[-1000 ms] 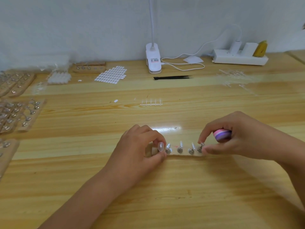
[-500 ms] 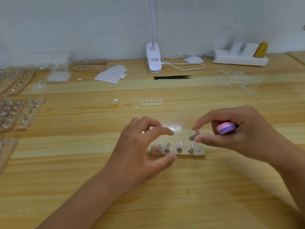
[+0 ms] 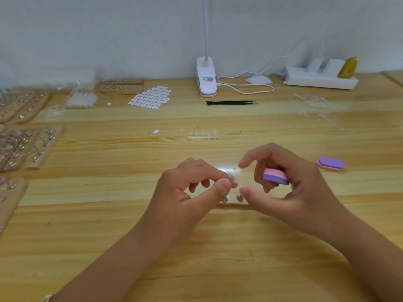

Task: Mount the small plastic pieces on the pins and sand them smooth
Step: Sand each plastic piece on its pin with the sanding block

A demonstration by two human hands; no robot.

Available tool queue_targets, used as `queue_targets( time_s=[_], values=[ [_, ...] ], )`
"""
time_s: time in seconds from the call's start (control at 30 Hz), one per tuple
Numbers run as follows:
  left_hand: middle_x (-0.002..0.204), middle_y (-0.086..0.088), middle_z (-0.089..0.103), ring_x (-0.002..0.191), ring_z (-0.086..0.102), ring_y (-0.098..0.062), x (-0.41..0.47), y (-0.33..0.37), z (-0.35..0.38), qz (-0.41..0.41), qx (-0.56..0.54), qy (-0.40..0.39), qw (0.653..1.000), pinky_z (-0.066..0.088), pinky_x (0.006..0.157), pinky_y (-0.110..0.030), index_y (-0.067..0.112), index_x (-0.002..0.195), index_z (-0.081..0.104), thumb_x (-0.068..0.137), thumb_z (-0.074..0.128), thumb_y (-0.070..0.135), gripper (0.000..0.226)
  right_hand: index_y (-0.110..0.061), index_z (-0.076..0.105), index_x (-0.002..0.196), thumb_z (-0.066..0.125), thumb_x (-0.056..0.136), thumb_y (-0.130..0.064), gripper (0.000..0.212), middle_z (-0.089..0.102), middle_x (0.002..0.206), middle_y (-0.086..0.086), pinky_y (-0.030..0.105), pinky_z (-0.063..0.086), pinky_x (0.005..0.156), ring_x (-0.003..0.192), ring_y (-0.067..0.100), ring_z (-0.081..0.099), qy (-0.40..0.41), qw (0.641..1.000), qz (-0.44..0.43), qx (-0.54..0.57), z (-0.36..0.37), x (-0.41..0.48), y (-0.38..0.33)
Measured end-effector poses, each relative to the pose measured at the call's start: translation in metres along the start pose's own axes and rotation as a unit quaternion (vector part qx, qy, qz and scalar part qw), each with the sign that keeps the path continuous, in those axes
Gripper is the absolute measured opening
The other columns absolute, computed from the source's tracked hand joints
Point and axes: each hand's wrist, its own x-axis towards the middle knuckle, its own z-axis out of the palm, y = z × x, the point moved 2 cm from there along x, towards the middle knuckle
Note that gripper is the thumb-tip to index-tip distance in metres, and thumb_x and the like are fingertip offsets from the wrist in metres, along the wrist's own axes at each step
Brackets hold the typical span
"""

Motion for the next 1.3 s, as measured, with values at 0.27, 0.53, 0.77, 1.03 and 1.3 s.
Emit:
queue_targets(
  time_s=[0.27, 0.53, 0.77, 1.03, 1.3],
  values=[
    [0.080, 0.020, 0.068, 0.070, 0.052, -0.013, -0.001, 0.003, 0.002, -0.012, -0.016, -0.007, 1.000, 0.047, 0.065, -0.038, 0.031, 0.089, 0.075, 0.084, 0.067, 0.034, 0.010, -0.027, 0.067, 0.099, 0.069, 0.087, -0.026, 0.012, 0.048, 0.077, -0.034, 0.005, 0.036, 0.070, 0.068, -0.007, 0.050, 0.065, 0.990, -0.075, -0.097, 0.007, 0.000, -0.004],
    [0.088, 0.014, 0.070, 0.078, 0.057, -0.014, -0.001, 0.008, 0.000, 0.034, 0.029, 0.021, 0.999, 0.046, 0.063, -0.026, 0.034, 0.102, 0.071, 0.071, 0.080, 0.036, 0.032, -0.028, 0.067, 0.098, 0.066, 0.089, -0.025, 0.010, 0.057, 0.065, -0.012, 0.014, 0.042, 0.061, 0.058, 0.009, 0.057, 0.124, 0.987, -0.065, -0.082, 0.011, -0.004, -0.004],
    [0.094, 0.012, 0.073, 0.079, 0.062, -0.016, -0.001, 0.011, -0.002, 0.038, -0.029, 0.054, 0.997, 0.046, 0.064, -0.021, 0.024, 0.102, 0.074, 0.067, 0.085, 0.024, 0.036, -0.031, 0.067, 0.095, 0.067, 0.088, -0.028, 0.008, 0.057, 0.068, -0.005, 0.010, 0.040, 0.059, 0.056, 0.011, 0.054, 0.129, 0.990, -0.032, -0.039, 0.016, -0.005, -0.006],
    [0.086, 0.003, 0.072, 0.078, 0.062, -0.015, -0.001, 0.009, -0.001, -0.017, -0.072, 0.035, 0.997, 0.046, 0.063, -0.024, 0.022, 0.089, 0.074, 0.063, 0.087, 0.014, 0.030, -0.017, 0.048, 0.101, 0.034, 0.086, -0.021, 0.021, 0.047, 0.085, -0.006, 0.022, 0.038, 0.061, 0.072, 0.015, 0.043, 0.030, 0.999, 0.017, 0.012, 0.011, -0.006, 0.004],
    [0.076, 0.012, 0.069, 0.067, 0.056, -0.005, -0.001, 0.006, 0.000, -0.059, -0.050, 0.064, 0.995, 0.045, 0.061, -0.018, 0.026, 0.081, 0.074, 0.059, 0.086, 0.010, 0.030, -0.020, 0.065, 0.118, 0.067, 0.091, -0.014, 0.028, 0.059, 0.120, 0.002, 0.017, 0.046, 0.095, 0.111, 0.008, 0.061, 0.076, 0.989, -0.109, -0.069, 0.008, 0.002, 0.003]
  ],
)
